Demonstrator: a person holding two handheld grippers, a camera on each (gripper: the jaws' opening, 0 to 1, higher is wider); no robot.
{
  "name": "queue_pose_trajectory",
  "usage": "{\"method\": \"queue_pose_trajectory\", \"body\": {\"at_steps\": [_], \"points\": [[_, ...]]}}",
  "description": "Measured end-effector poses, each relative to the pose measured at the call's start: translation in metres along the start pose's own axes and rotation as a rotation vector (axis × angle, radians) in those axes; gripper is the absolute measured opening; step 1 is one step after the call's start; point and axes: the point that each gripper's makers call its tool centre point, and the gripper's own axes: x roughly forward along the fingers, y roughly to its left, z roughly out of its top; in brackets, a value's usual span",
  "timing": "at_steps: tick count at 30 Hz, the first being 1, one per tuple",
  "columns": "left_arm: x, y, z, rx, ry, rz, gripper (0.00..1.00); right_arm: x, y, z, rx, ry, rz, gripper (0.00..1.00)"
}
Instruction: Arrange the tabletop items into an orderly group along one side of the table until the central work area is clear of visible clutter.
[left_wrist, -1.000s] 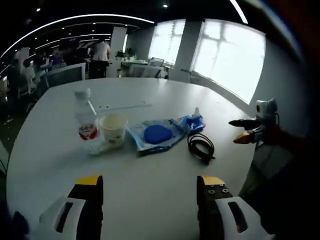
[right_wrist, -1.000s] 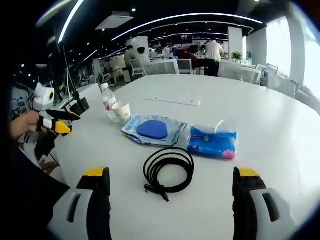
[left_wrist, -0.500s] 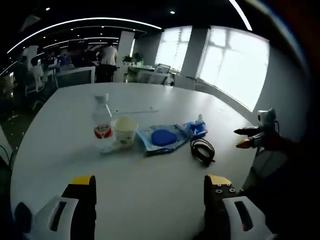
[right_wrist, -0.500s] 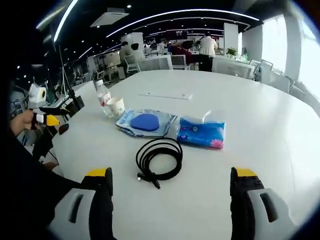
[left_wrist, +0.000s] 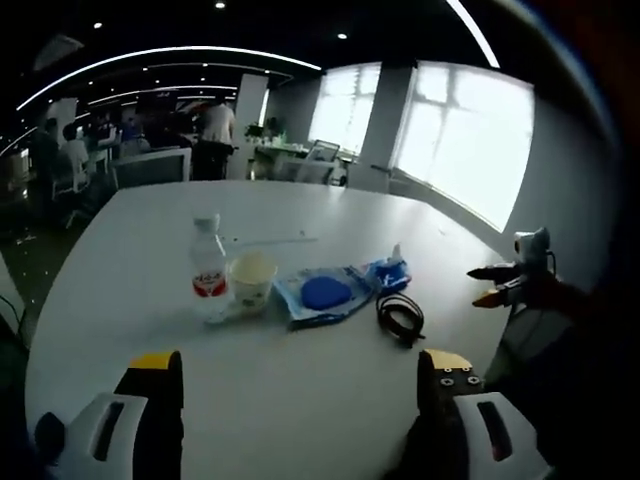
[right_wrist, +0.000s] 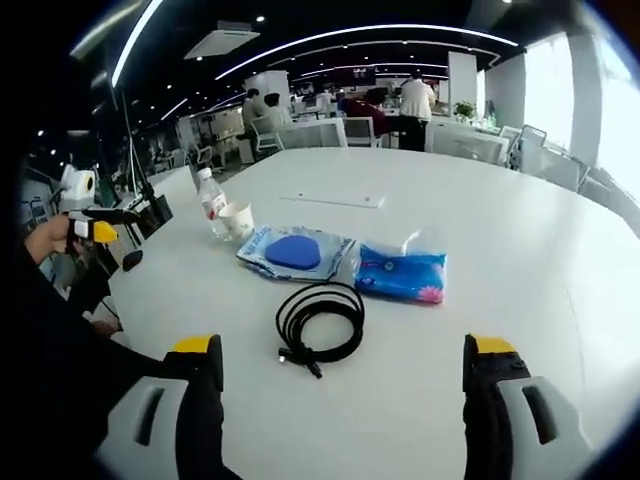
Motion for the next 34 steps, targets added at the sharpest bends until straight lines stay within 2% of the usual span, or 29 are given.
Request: {"method": "queue_pose_trajectory", "body": {"at_steps": [9, 34], "points": [[-0.0045, 0.0064, -0.0029, -0.008, -0.003, 0.012, 0.98, -0.0028, 0.0064, 0.003, -0.009, -0.006, 0.015, 0.99], [0.0008, 0.0075, -0.0067, -0.006, 0.015, 0.005, 0.98, -0.0024, 0.0021, 0.0085, 0.006, -0.012, 0.006, 0.96]]}}
